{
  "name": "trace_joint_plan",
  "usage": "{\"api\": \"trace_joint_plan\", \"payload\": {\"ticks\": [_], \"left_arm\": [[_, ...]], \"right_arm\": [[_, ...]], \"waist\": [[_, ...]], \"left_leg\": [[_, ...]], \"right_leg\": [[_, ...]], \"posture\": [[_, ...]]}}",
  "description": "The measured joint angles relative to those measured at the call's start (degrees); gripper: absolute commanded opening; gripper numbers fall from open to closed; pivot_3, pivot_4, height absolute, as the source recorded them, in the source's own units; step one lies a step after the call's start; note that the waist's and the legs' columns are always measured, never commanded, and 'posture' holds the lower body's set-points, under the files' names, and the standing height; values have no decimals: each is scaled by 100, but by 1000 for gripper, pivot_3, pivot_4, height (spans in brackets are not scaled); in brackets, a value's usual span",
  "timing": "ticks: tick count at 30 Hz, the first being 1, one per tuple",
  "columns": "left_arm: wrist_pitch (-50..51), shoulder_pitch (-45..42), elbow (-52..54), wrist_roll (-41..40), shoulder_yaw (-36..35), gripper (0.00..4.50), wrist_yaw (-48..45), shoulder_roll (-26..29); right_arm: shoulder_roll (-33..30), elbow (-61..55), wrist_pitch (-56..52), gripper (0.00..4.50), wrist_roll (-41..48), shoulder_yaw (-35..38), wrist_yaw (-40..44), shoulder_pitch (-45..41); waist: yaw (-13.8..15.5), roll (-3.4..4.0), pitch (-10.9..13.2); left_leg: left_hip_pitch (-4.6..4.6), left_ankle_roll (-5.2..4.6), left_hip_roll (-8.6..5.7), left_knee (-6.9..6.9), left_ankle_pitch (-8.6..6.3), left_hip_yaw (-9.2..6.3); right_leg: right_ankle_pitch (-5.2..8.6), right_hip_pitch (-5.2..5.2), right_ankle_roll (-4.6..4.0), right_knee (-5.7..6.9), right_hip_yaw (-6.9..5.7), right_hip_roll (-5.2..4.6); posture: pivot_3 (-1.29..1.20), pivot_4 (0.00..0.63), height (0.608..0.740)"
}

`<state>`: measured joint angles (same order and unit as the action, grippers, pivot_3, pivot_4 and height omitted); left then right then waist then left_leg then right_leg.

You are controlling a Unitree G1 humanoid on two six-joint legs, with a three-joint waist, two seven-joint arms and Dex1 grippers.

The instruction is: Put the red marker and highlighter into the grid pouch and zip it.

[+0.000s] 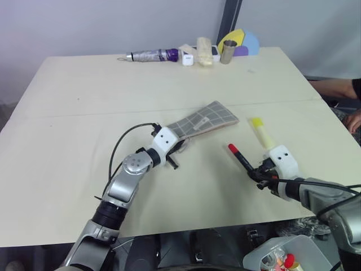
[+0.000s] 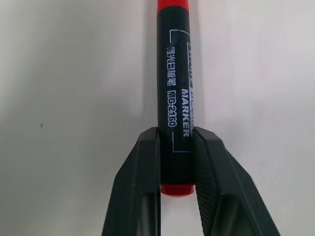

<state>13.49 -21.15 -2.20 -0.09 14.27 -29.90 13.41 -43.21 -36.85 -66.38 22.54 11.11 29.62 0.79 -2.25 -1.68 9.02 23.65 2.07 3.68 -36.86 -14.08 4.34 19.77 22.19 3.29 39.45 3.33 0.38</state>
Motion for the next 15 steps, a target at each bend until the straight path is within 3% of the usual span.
{"api": "trace_joint_plan", "payload": {"ticks": [4, 15], "left_arm": [[1, -91, -59, -39, -37, 0, -3, -19], [-3, -168, -145, -50, -38, 0, -9, -108]], "right_arm": [[-737, -4, 835, 360, -205, -3, 334, -385], [-1026, 14, 1173, 360, -213, -213, 612, -794]], "waist": [[-3, 2, 3], [30, 1, 3]], "left_leg": [[0, 0, -1, -3, 0, 0], [7, -1, -1, -4, -1, 0]], "right_leg": [[-3, -1, 6, -1, 2, 2], [-4, -1, 11, -11, 4, 0]], "posture": [[0, 150, 740], [0, 150, 740]]}}
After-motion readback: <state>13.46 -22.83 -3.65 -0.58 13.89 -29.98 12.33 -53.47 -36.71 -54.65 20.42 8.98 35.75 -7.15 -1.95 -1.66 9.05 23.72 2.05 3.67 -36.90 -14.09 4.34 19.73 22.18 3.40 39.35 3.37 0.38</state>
